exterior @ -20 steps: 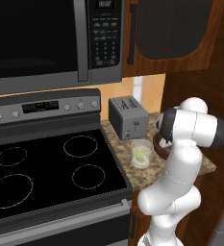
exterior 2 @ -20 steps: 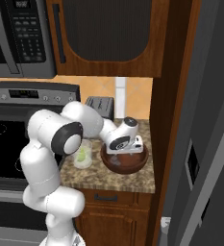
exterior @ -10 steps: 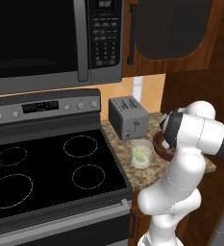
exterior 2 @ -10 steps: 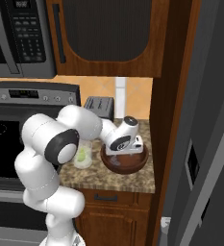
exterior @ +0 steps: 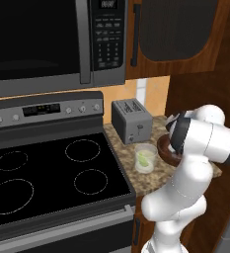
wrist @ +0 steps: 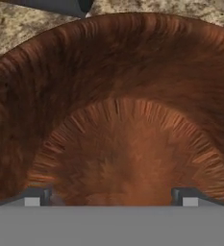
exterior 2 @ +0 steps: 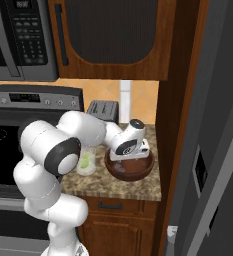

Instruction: Grab a lemon wedge from the fridge and one ice cube from the ice bowl, and put them in the glass of lemonade.

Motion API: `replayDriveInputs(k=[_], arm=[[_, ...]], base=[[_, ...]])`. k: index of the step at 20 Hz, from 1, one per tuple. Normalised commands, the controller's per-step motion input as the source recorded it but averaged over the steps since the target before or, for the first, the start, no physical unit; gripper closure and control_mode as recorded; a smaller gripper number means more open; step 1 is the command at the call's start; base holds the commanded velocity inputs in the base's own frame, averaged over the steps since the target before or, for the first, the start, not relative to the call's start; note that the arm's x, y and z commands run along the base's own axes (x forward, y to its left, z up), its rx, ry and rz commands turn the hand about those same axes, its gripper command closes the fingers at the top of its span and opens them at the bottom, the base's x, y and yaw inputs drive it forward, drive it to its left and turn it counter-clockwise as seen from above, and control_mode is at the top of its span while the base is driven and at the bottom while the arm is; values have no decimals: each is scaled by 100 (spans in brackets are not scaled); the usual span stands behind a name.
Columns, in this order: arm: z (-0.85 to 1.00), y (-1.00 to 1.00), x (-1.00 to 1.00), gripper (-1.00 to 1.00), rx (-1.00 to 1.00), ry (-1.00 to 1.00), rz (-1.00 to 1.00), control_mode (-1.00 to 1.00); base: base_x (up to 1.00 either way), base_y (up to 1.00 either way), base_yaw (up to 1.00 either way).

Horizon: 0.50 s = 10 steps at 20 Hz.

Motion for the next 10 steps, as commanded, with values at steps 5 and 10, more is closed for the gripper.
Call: replayDriveInputs(k=[5,10], arm=[[11,11,-21,-100,0,2,6,-100],[-46,8,0,-100,0,1,3,-100]], base=[[0,0,0],[0,0,0]])
